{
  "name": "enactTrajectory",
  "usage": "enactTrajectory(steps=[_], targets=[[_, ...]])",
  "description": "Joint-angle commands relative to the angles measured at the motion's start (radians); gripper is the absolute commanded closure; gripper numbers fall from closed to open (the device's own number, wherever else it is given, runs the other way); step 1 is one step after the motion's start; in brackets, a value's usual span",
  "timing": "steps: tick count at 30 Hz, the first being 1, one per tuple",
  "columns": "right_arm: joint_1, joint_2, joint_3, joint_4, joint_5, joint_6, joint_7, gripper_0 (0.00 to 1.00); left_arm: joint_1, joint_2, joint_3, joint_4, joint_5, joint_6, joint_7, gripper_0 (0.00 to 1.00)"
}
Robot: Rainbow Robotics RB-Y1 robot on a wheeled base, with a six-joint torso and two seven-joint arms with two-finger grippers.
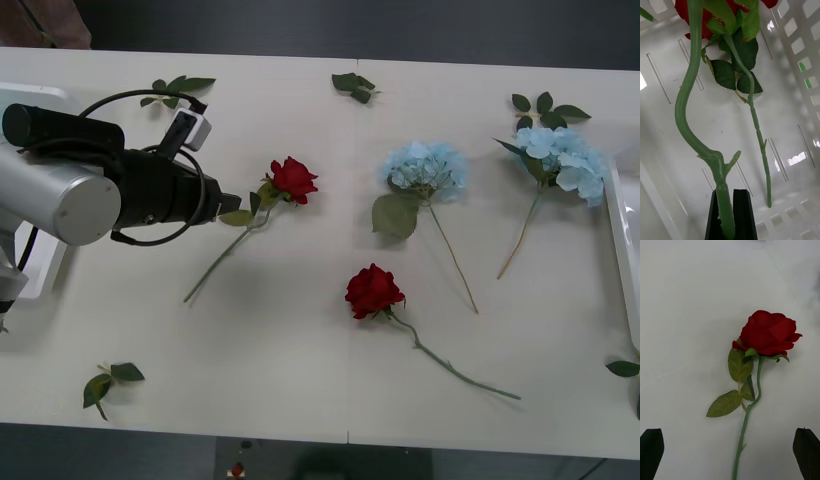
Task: Put the red flowers into the right box and the blue flowers into the left box
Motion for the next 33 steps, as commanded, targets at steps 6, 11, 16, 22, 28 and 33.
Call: enactTrajectory(steps=[6,11,16,22,28,33], targets=[[-0.004,-0.034,0.053,0.074,0.02,-0.128,-0.017,1.0,-0.137,-0.011,-0.094,0.13,-0.03,-0.061,-0.013,0.0],[0.004,-0.034,0.053,0.073,0.022,-0.137,-0.019,0.55,-0.183,-0.046,-0.117,0.202,-0.049,-0.061,-0.014,0.0],[0.005,-0.034,0.053,0.074,0.027,-0.142,-0.017,0.0,-0.24,-0.056,-0.182,0.28,-0.067,-0.064,-0.01,0.0],[0.005,-0.035,0.067,0.031,0.022,-0.134,-0.023,0.0,-0.301,-0.076,-0.258,0.366,-0.079,-0.075,0.006,0.0],[-0.016,-0.035,0.078,-0.082,0.028,0.006,-0.092,0.0,-0.347,-0.125,-0.315,0.478,-0.115,-0.124,0.026,0.0],[-0.025,-0.034,0.095,-0.196,0.039,0.161,-0.223,0.0,-0.361,-0.168,-0.334,0.558,-0.145,-0.181,0.039,0.0]])
